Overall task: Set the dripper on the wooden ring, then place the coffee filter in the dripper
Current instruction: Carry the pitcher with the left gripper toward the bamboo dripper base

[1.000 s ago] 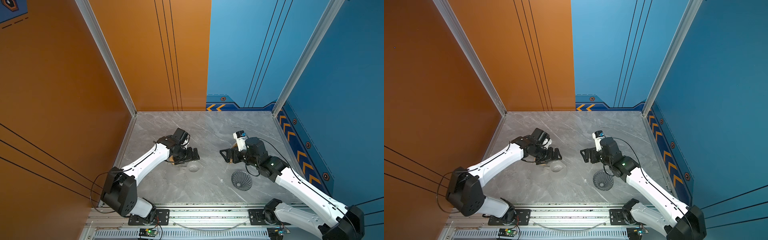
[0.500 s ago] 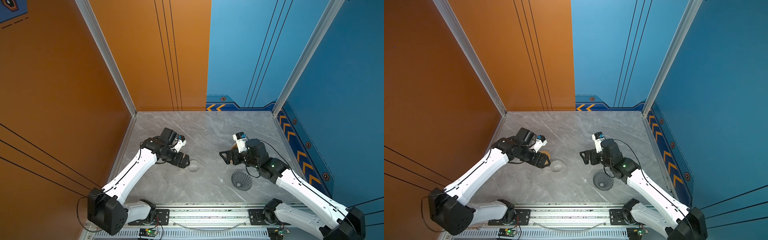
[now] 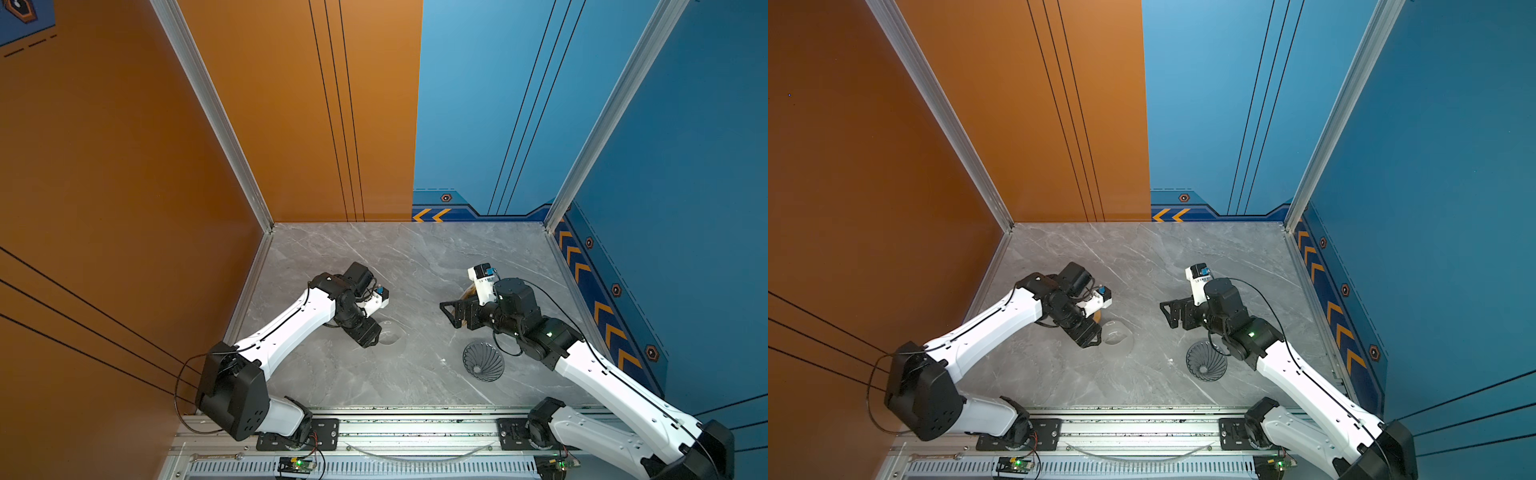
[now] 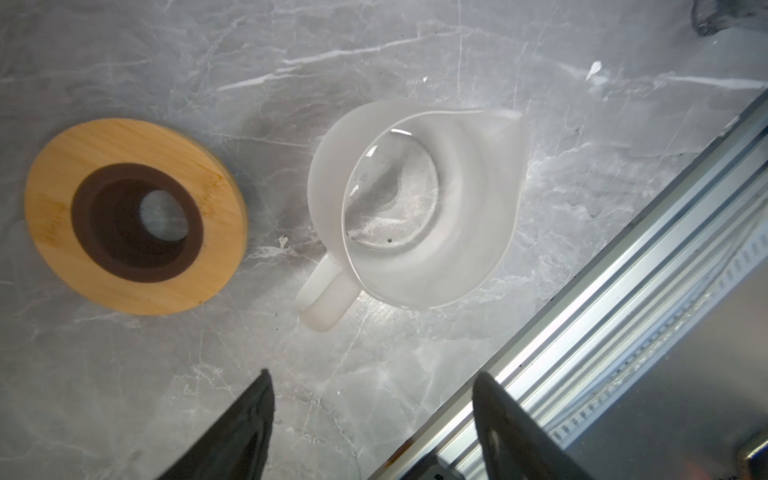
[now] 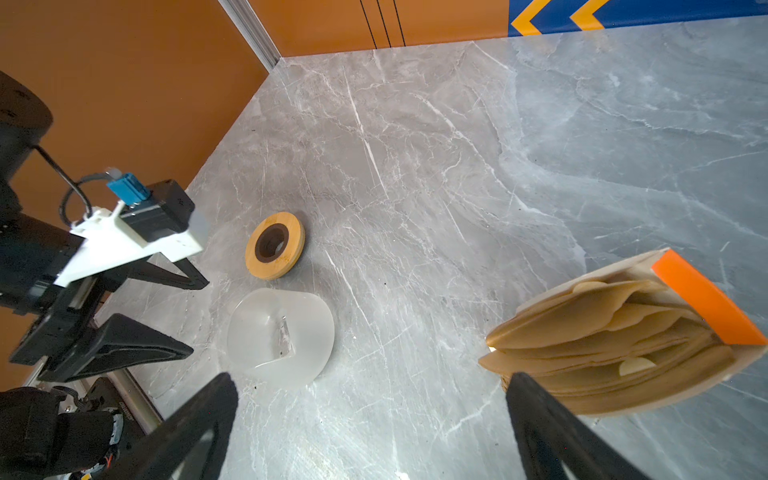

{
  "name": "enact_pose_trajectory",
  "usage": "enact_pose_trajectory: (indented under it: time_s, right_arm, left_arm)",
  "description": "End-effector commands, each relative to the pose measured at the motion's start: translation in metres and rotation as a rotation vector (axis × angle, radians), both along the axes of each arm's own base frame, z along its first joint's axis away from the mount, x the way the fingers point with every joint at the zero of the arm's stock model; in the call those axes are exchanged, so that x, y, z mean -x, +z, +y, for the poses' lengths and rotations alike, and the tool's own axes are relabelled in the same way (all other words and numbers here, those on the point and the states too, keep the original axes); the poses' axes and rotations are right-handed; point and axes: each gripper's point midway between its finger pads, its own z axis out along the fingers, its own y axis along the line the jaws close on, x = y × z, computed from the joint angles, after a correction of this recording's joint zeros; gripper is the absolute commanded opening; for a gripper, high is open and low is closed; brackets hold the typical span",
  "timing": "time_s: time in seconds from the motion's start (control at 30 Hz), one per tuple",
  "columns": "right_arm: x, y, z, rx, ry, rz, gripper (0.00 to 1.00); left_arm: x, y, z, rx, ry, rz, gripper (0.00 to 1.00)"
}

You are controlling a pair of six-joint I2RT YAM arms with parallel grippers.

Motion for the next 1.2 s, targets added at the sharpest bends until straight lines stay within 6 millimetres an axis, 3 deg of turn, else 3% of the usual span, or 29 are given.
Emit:
enact_pose_trajectory:
  time_s: [0.0, 0.2, 0.57, 0.77, 1.17]
  right_arm:
    - [0.0, -0.001, -0.004, 0.006, -0.01, -0.009, 1.0]
    - [0.0, -0.005, -0.005, 0.007, -0.016, -0.002, 1.0]
    - [-0.001, -0.01, -0.007, 0.008, -0.029, 0.01, 1.0]
    - [-0.002, -0.011, -0.008, 0.01, -0.037, 0.014, 1.0]
    - [-0.004, -0.012, -0.009, 0.008, -0.046, 0.021, 1.0]
  left_arm:
    - [0.0, -0.006, 0.001, -0.06, -0.055, 0.013, 0.72]
    - [0.002, -0.021, -0.005, -0.133, -0.122, 0.028, 0.71]
    - [-0.013, -0.029, -0.012, -0.227, -0.191, -0.027, 0.69]
    - [-0.007, -0.03, -0.022, -0.186, -0.202, 0.003, 0.67]
    - [0.019, -0.027, -0.04, -0.133, -0.209, 0.058, 0.5]
